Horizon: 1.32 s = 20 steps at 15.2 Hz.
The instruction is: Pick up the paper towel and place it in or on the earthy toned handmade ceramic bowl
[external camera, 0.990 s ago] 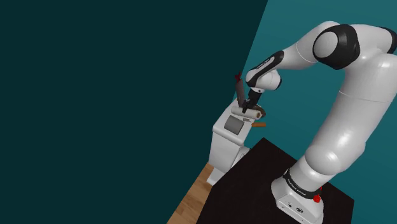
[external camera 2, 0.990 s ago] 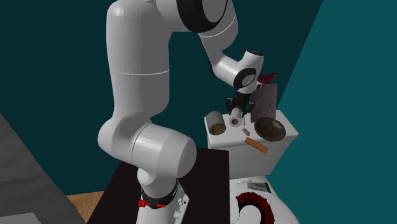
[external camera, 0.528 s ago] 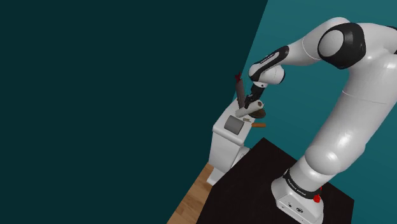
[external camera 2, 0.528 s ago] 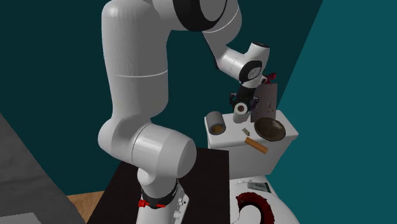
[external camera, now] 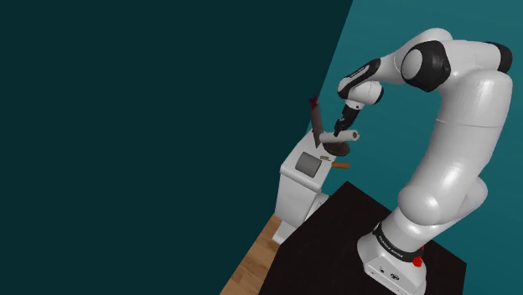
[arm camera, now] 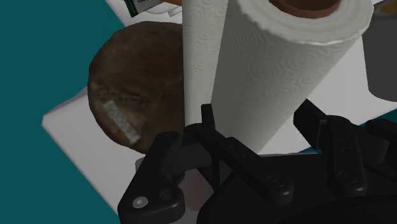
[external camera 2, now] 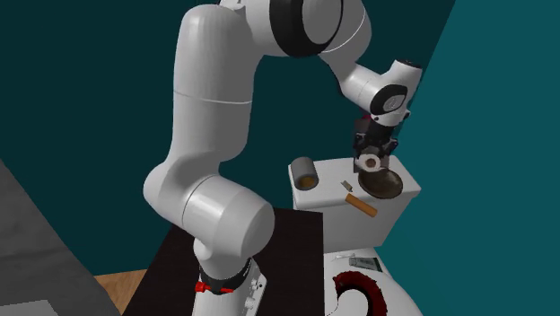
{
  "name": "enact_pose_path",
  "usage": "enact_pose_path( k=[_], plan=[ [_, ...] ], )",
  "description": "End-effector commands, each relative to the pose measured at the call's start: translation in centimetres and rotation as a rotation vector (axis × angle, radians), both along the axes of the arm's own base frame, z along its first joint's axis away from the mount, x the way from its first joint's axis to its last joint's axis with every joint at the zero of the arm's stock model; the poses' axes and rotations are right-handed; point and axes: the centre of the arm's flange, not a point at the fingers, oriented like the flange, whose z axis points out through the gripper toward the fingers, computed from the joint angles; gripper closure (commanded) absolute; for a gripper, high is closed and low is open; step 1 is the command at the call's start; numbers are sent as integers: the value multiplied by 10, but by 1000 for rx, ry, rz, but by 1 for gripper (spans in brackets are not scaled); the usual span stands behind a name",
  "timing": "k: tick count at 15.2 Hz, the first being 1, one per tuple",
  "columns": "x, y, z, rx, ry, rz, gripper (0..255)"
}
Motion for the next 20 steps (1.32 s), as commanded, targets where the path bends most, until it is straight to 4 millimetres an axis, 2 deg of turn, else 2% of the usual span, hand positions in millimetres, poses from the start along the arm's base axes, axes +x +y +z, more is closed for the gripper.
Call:
enact_pose_path(
  k=[1,5,6,20],
  plan=[
    [-1,-25,1,0,0,2,255],
    [-3,-78,4,0,0,2,255],
    [-3,-83,4,0,0,2,255],
    [-3,-83,-70,0,0,2,255]
  ],
)
